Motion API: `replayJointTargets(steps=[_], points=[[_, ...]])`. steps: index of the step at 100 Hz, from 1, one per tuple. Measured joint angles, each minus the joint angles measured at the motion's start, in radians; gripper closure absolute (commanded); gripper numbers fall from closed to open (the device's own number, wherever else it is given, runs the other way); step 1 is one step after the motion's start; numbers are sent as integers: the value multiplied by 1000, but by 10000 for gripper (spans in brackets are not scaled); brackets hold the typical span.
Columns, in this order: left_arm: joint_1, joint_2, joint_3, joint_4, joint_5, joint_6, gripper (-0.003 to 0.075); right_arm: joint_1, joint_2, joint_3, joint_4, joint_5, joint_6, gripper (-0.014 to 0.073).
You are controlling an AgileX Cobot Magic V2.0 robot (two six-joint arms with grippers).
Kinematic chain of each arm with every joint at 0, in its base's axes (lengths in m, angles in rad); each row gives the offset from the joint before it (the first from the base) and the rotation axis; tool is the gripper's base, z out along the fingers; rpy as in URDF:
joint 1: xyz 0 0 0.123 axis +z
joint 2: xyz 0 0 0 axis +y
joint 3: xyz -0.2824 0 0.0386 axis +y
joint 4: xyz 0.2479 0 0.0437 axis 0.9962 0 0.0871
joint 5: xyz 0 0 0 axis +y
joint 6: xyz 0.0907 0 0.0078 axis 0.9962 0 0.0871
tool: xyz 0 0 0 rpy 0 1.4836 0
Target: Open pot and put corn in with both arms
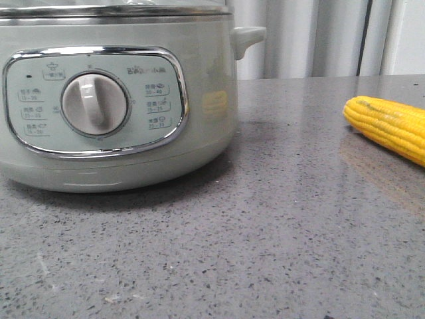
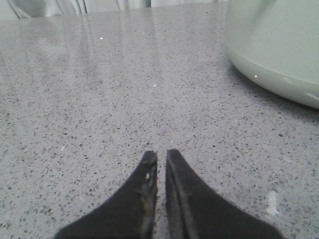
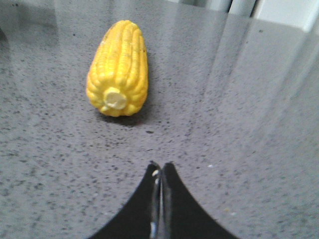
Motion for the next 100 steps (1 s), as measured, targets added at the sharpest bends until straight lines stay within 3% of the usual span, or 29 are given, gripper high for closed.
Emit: replayJointTargets(steps=[39, 67, 100], points=[[0, 0, 0, 0, 0, 0, 741, 0, 0, 0, -61, -158, 0, 665], [0, 0, 0, 0, 0, 0, 741, 0, 0, 0, 128, -264, 0, 665], [0, 0, 0, 0, 0, 0, 741, 0, 0, 0, 323, -265, 0, 665]])
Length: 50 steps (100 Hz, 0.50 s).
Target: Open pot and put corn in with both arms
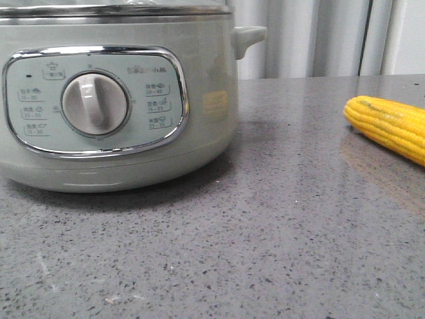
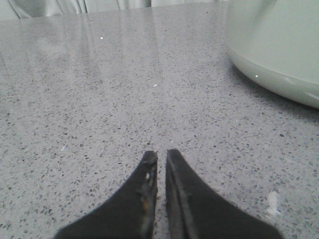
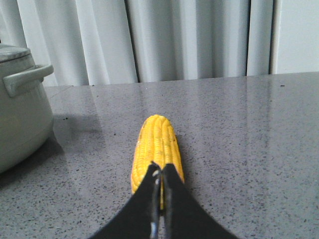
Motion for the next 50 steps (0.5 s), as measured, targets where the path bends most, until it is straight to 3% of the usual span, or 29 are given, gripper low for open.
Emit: replayJointTargets(steps=[26, 50], points=[[0, 0, 0, -54, -40, 0, 741, 0, 0, 0, 14, -69, 0, 665], [0, 0, 0, -525, -154, 0, 741, 0, 0, 0, 55, -109, 0, 665]])
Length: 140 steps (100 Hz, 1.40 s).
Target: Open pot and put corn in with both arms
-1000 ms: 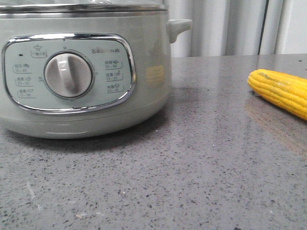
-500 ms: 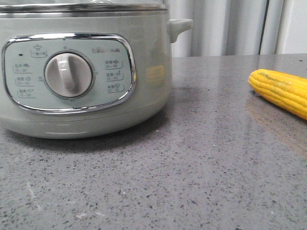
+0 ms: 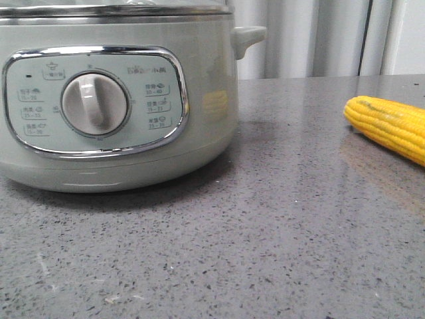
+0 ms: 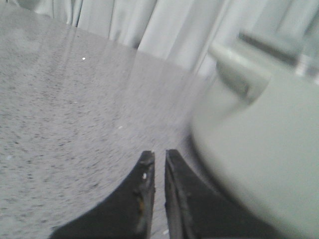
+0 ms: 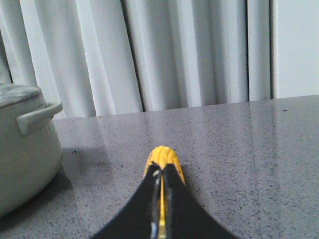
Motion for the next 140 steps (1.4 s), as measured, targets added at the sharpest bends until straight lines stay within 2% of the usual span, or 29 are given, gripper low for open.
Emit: replayJointTargets(steps=[23, 44, 58, 81, 94, 104, 116, 123, 129, 140], points=[[0, 0, 0, -305, -52, -2, 741, 0, 0, 0, 176, -53, 0, 665], [0, 0, -2, -382, -83, -1, 741, 0, 0, -9, 307, -36, 0, 665], [0, 0, -41, -296, -79, 13, 741, 0, 0, -75, 313, 85, 0, 665], [0, 45, -224, -60, 0, 25, 741, 0, 0, -223, 300, 287, 0, 662], [0, 138, -329, 53, 51, 26, 735, 0, 9, -302, 260, 386, 0, 591], [0, 235, -397, 126, 112, 28, 648, 0, 47, -357, 232, 470, 0, 488], [0, 344, -467, 158, 144, 47, 439, 0, 95, -402, 217, 551, 0, 364], [0, 403, -509, 164, 148, 50, 351, 0, 116, -416, 215, 577, 0, 320], [-7, 444, -546, 166, 148, 68, 322, 0, 123, -422, 215, 588, 0, 310], [-66, 516, -594, 168, 145, 117, 321, 0, 125, -428, 213, 592, -24, 312]])
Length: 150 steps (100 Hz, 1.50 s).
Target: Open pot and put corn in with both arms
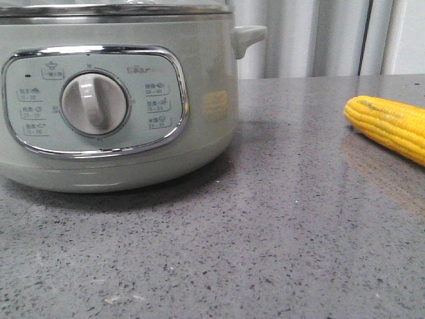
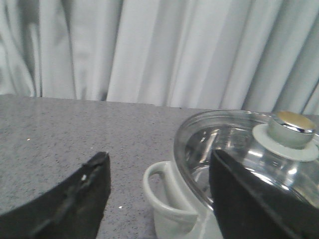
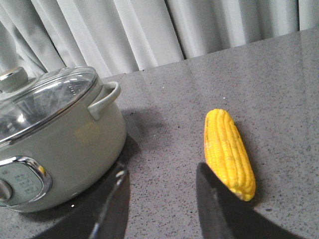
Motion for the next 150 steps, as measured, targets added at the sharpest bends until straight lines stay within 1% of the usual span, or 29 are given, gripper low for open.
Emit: replayJointTargets(steps=[13, 23, 32, 44, 52, 58, 67, 72, 82, 93, 115, 150], points=[[-107, 81, -48, 2, 0, 62, 321, 0, 0, 0, 0, 13, -37, 312], [-213, 139, -76, 2, -26, 87, 309, 0, 0, 0, 0, 17, -53, 312], [-307, 194, -93, 2, -87, 94, 281, 0, 3, 0, 0, 19, -59, 312], [-413, 274, -115, 4, -191, 98, 278, 0, 10, 0, 0, 19, -62, 312], [-461, 334, -133, 15, -256, 103, 276, 0, 15, 0, 0, 21, -64, 312], [-486, 387, -147, 40, -289, 103, 248, 0, 15, 0, 0, 21, -64, 312], [-506, 459, -163, 68, -342, 103, 175, 0, 15, 0, 0, 21, -64, 312], [-513, 492, -173, 77, -373, 103, 158, 0, 15, 0, 0, 21, -64, 312], [-514, 552, -208, 80, -407, 103, 160, 0, 15, 0, 0, 21, -64, 312], [-517, 614, -242, 80, -405, 103, 176, 0, 15, 0, -2, 21, -64, 312], [-520, 700, -286, 80, -405, 103, 176, 0, 15, 0, -4, 21, -64, 312], [-520, 790, -290, 60, -463, 103, 176, 0, 15, 0, -25, 21, -64, 312]])
